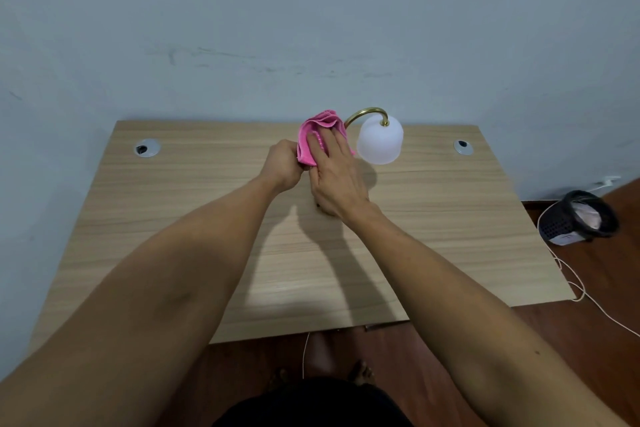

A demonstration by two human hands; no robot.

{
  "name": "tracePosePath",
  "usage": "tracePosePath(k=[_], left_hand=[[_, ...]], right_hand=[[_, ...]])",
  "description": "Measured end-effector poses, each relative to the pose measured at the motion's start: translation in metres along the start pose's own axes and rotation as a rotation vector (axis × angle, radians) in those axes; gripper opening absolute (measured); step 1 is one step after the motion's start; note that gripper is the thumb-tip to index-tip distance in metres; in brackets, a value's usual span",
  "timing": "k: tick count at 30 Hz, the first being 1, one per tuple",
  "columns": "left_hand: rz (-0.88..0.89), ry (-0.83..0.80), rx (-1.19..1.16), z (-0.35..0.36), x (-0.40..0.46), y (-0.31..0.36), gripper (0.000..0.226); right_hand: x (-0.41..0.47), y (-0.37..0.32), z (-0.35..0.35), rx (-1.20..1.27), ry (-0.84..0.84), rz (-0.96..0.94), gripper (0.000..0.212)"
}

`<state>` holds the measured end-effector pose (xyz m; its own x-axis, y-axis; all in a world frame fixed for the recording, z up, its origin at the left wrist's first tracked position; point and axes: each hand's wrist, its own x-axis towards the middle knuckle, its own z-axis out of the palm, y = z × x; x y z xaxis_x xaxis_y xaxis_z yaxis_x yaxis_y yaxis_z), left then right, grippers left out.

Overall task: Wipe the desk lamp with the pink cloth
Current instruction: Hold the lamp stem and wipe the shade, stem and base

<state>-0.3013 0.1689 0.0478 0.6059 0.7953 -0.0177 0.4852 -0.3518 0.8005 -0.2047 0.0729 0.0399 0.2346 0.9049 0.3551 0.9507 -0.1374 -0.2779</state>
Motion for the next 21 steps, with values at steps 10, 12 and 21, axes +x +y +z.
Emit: tracePosePath(k=[10,12,21], left_hand=[[-0.035,-0.001,-0.001,0.006,0.007,-0.013,0.009],[-0.053,-0.012,-0.087,0.006,0.006,-0.011,0.010],[-0.101,-0.055,-0.152,0.007,0.013,-0.013,0.011]], right_hand=[[-0.007,0.017,-0.009,0.062,0.015,-0.151,0.057],[-0.008,0.010,-0.017,0.196,0.065,-0.075,0.051],[0.003,0.002,-0.044,0.660,0.098,0.310,0.040]])
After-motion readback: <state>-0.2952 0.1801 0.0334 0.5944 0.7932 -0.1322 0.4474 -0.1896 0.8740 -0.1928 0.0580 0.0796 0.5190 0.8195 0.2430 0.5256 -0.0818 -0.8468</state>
